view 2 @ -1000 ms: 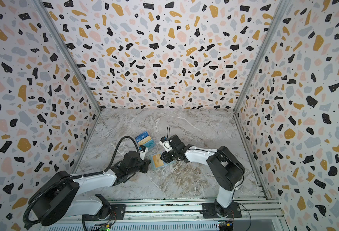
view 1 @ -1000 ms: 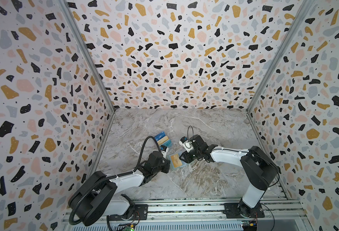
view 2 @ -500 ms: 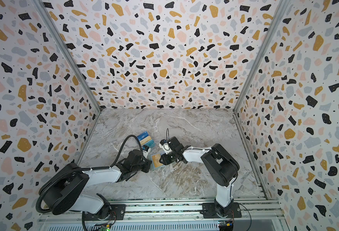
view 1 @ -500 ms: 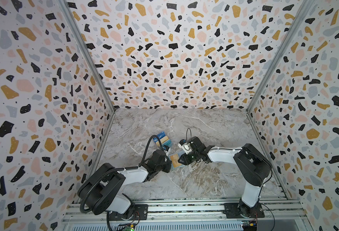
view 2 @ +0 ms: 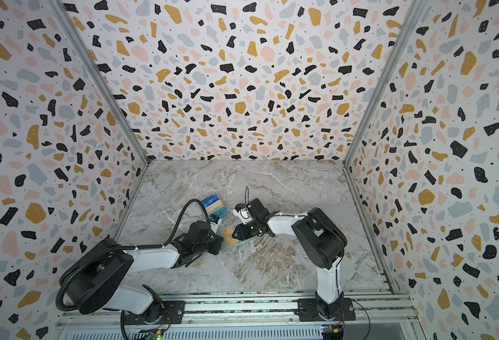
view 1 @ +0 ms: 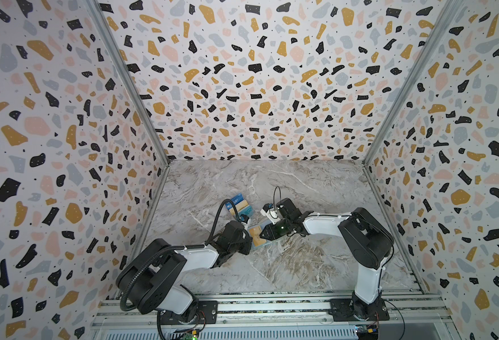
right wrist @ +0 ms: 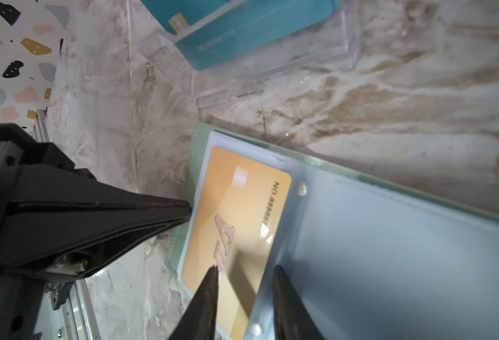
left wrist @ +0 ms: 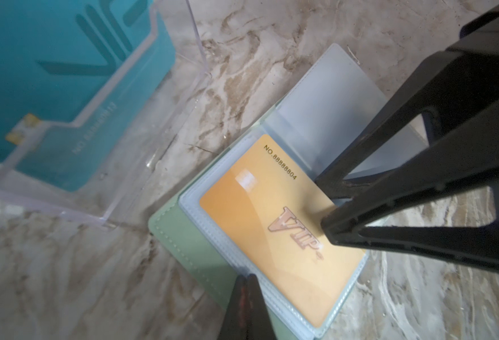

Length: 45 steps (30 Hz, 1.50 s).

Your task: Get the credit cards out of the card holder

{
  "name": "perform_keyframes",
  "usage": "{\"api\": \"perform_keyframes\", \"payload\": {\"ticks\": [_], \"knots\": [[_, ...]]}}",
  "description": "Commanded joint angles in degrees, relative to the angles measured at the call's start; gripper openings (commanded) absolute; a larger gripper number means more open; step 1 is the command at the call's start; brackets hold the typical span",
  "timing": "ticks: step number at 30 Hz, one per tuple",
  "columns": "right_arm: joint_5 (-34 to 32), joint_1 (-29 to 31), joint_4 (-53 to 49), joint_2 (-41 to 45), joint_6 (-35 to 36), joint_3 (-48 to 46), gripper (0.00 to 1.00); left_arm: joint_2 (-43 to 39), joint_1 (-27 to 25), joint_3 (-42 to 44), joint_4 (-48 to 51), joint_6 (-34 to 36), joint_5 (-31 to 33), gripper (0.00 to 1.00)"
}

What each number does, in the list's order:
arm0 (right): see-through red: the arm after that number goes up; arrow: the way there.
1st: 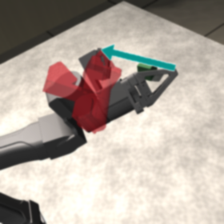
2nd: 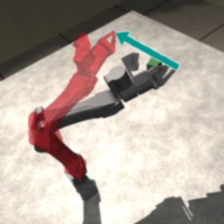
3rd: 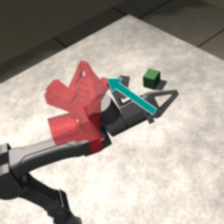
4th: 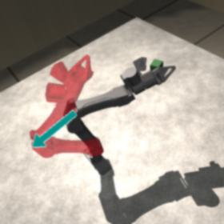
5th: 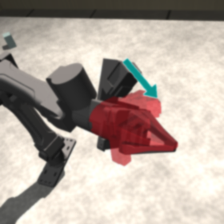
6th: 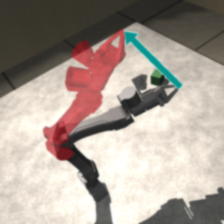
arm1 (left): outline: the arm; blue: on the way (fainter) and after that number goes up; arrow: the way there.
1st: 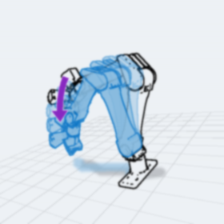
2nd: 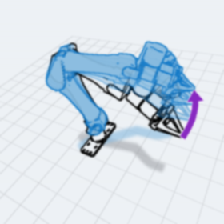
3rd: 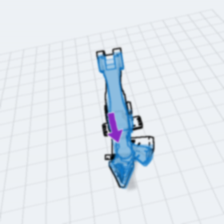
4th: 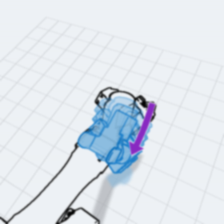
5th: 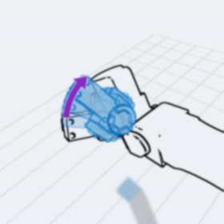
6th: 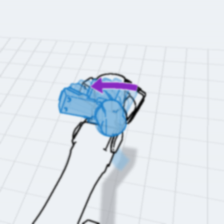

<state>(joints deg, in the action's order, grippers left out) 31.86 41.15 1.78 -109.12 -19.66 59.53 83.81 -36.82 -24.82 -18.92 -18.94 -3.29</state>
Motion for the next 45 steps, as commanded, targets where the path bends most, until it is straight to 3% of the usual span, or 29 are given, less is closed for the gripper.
{"api": "perform_keyframes", "payload": {"ticks": [1,22,45], "knots": [[3.1,0.1,-2.0,-1.0,-0.6,2.0,0.32,-0.1,-0.2,1.6,-0.1,-0.3,1.0,0.00],[18.4,-2.8,7.0,-1.4,-8.0,0.5,0.27,1.7,-0.2,3.3,-2.1,-1.0,0.6,0.00],[22.7,-1.9,8.1,-6.0,-8.3,1.8,0.25,2.2,-0.2,2.9,-2.2,-1.1,0.6,0.00]]}}
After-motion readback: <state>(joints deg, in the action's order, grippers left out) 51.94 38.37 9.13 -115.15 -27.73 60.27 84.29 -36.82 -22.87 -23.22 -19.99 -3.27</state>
